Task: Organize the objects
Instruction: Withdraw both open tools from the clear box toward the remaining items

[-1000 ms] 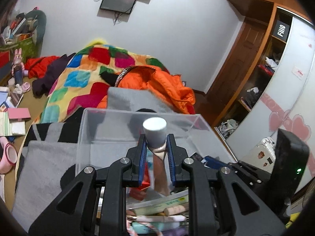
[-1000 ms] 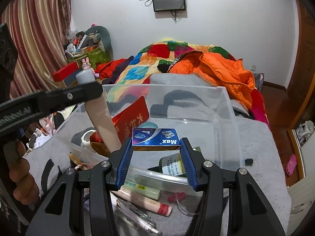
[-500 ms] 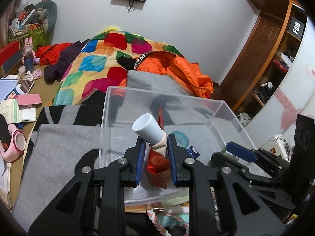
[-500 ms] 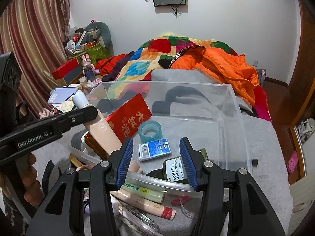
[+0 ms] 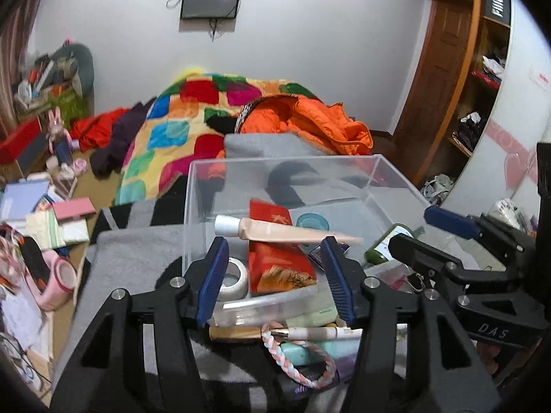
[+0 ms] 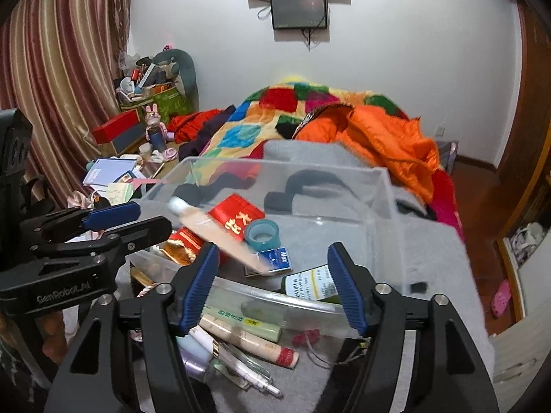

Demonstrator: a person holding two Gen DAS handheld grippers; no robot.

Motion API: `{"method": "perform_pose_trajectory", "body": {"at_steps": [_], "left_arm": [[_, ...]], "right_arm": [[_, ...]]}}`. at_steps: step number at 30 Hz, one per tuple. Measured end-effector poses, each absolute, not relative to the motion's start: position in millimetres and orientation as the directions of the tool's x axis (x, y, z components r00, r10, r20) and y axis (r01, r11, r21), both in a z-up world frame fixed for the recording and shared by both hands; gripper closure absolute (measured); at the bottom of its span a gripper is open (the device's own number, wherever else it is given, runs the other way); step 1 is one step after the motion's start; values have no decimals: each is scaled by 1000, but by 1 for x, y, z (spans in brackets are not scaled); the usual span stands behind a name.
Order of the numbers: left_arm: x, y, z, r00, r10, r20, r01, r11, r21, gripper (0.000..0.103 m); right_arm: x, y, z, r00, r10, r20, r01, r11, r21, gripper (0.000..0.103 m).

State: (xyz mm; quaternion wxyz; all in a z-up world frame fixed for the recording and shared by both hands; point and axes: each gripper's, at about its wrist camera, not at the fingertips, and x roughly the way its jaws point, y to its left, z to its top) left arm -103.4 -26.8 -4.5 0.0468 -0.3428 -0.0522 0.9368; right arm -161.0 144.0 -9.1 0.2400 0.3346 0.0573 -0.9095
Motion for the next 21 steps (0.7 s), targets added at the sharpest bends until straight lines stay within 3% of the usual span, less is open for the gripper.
{"method": "perform_pose_trajectory", "body": {"at_steps": [8,21], "left_arm": [[-79,-28,7,-783,116,-611,-52,-991,-122,24],[-58,-24,-49,-663,142,-735,-45,-988,-150,17]], "right_arm": [[-145,167,0,-700,-370,-610,436,-899,45,33],[-139,200,-35,-656,-297,-694,364,-930,54,32]]}}
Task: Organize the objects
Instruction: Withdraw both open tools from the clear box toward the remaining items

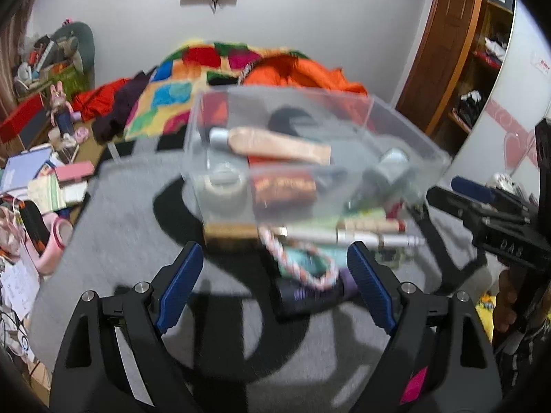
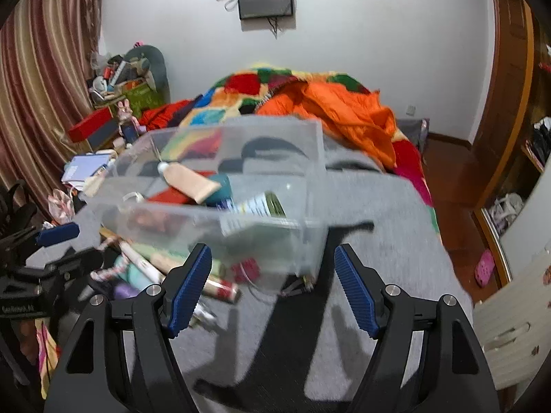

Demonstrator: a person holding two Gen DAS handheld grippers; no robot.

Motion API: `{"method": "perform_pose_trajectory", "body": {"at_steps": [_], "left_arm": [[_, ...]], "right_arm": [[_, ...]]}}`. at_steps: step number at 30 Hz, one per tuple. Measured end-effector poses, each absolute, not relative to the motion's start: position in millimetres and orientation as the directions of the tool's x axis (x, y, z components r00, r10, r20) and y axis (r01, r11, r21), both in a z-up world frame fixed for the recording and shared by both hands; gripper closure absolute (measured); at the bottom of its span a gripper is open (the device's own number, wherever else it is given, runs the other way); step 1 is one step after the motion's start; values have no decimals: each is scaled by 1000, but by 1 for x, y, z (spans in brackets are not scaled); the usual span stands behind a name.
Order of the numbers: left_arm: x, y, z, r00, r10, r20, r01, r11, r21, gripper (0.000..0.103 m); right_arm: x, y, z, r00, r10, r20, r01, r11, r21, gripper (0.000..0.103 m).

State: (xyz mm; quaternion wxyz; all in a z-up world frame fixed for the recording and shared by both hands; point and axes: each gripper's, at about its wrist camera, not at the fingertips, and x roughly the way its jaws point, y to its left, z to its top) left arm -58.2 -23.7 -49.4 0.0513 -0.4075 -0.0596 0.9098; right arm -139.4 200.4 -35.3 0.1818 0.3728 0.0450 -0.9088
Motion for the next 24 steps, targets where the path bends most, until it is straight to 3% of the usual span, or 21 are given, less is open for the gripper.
{"method": "perform_pose_trajectory", "body": {"at_steps": [4,18,22,24], "left_arm": [[-51,-14,-64,-641,147,-754,-55,-988,-147,8],[-62,16,-76,-613,154,-775,-60,-987,-148,2],[-62,23,-78,-622,116,-775,-42,-993,-115,1],[-61,27,-79,-620,100,-778,-44,-995,-92,1]], "right_arm": [[-140,207,-50,-631,-281,-724,350,-935,58,32],[-156,196,-72,-572,-334,-749,352,-925,144,33],[-158,193,-74,-571,-332,-751,343,-927,149,37],[-158,192,-74,-568,-339,-750,345,-925,157,46]]}}
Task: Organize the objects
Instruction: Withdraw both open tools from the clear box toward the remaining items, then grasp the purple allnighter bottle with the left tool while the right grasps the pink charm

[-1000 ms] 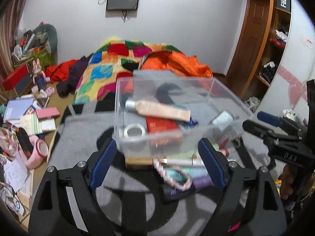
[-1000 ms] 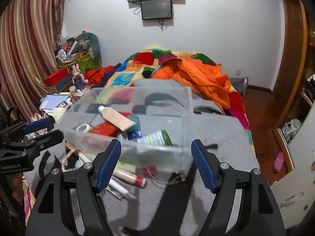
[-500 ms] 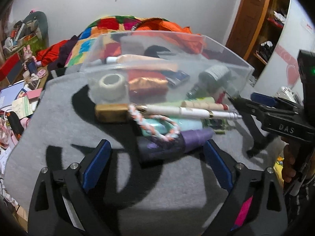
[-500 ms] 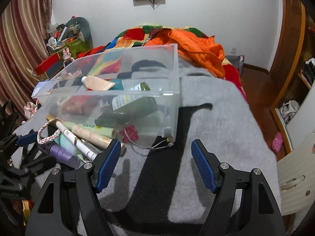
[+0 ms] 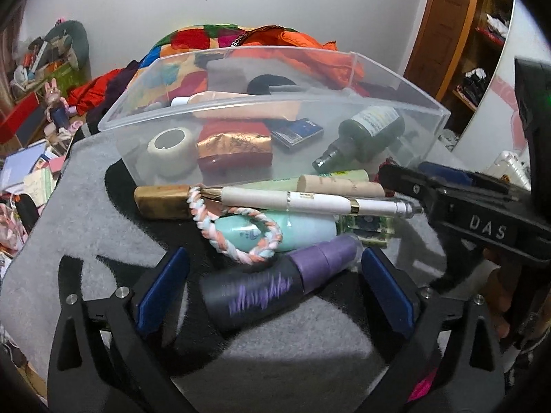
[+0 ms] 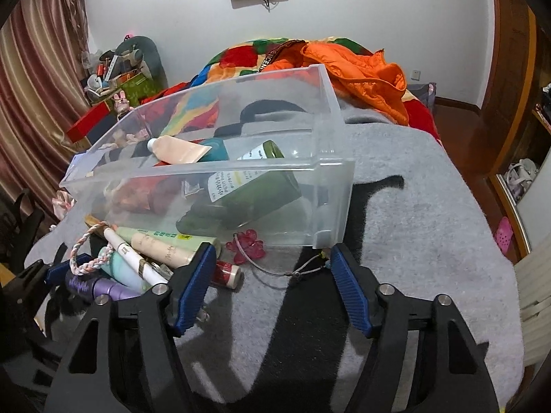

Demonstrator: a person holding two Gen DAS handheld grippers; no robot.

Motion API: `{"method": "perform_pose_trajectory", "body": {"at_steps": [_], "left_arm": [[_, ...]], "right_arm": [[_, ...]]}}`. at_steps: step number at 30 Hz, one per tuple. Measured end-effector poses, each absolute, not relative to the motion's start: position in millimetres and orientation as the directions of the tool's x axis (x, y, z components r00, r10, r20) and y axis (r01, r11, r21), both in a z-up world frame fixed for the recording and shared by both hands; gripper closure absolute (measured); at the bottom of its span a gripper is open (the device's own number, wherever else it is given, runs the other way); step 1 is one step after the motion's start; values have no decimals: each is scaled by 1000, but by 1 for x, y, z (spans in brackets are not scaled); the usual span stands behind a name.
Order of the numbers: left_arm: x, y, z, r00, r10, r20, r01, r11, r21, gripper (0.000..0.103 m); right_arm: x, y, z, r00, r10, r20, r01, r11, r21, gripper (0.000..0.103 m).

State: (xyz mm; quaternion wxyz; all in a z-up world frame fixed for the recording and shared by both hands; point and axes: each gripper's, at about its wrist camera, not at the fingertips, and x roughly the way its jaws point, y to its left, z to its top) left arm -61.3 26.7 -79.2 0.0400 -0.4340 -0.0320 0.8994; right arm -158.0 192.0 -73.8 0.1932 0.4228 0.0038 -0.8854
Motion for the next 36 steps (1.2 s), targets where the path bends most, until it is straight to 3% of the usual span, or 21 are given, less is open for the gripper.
{"method": "perform_pose_trajectory", "body": {"at_steps": [6,13,17,20,36], "left_arm": [[-60,37,-81,-622,81,-779,-65,-997,-52,1],[-64,32,-81,-628,78,-774,-20,-996,-85,1],[-62,28,-80,-640,82,-764,1,-994,-107,6],[-58,24,-78,-650,78,-756,14,-993,-114,13],[-25,11,-58,-679,124,-723,-7,-987,-162,13]], "right_arm": [[-154,186,-72,-569,-342,-748,360,-921,147,62],[-156,177,-71,-567,-350,-746,379,-914,141,71],[-157,172,-72,-550,-374,-747,394,-905,163,86],[-155,172,-73,-555,-374,-743,397,-904,158,86],[-139,188,-55,-605,-369,-706,384,-911,147,92]]}}
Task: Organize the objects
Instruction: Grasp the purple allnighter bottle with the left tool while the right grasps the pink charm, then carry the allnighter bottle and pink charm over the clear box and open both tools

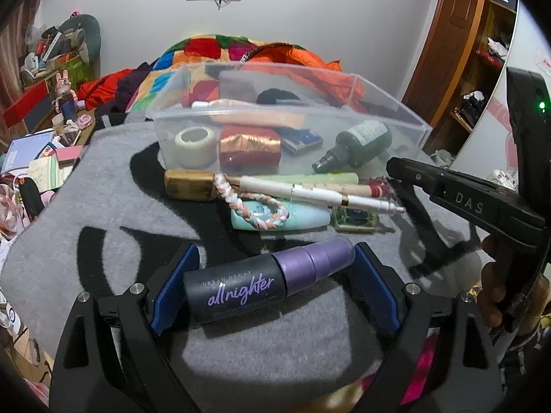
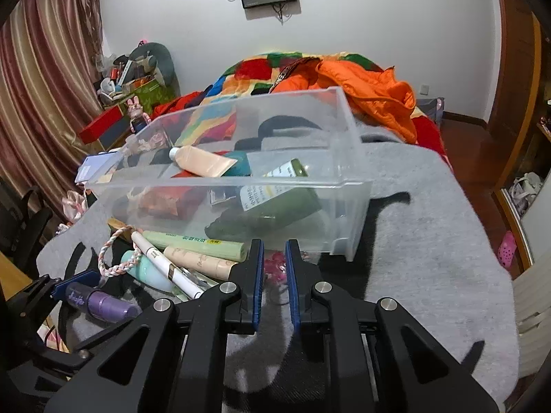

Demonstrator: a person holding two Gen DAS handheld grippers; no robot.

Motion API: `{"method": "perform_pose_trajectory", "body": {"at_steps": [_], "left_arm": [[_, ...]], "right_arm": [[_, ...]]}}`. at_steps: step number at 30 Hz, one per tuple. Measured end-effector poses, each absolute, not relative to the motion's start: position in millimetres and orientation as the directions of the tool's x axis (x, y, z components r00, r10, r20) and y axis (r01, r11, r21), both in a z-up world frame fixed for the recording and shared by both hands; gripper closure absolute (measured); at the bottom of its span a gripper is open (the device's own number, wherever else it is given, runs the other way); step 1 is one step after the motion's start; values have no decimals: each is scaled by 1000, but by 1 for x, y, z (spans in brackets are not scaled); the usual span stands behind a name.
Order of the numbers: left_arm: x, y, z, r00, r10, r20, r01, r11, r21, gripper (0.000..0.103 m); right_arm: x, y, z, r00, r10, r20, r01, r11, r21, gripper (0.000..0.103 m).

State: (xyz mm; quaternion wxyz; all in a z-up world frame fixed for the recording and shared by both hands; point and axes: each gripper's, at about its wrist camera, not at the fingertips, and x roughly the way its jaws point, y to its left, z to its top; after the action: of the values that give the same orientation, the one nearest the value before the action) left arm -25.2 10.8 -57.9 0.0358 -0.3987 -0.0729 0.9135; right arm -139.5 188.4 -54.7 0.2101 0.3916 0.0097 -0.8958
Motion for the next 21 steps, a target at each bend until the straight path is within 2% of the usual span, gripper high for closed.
{"method": "perform_pose_trajectory", "body": {"at_steps": [9,10,12,14,21], "left_arm": [[-17,5,-25,-744,115,-659,-19,-988,-151,13],[-17,4,-23,-748,113,-654,-19,-988,-150,13],[-20,2,-19,-755,114,-646,-18,-988,-154,13],[-21,0,-16,-760,115,-639,-15,-987,-160,13],[-27,-5,-7,-778,105,-620,-7,-987,-158,13]], "right_arm": [[-135,199,-43,-624,-349,-699,371,-920,128,91],[-137,198,-44,-612,-350,-709,371,-919,134,89],[-143,195,-50,-590,-343,-731,363,-921,139,74],[-147,192,-55,-588,-329,-739,356,-926,130,65],[-161,186,-75,-561,-315,-765,326,-934,145,65]]}}
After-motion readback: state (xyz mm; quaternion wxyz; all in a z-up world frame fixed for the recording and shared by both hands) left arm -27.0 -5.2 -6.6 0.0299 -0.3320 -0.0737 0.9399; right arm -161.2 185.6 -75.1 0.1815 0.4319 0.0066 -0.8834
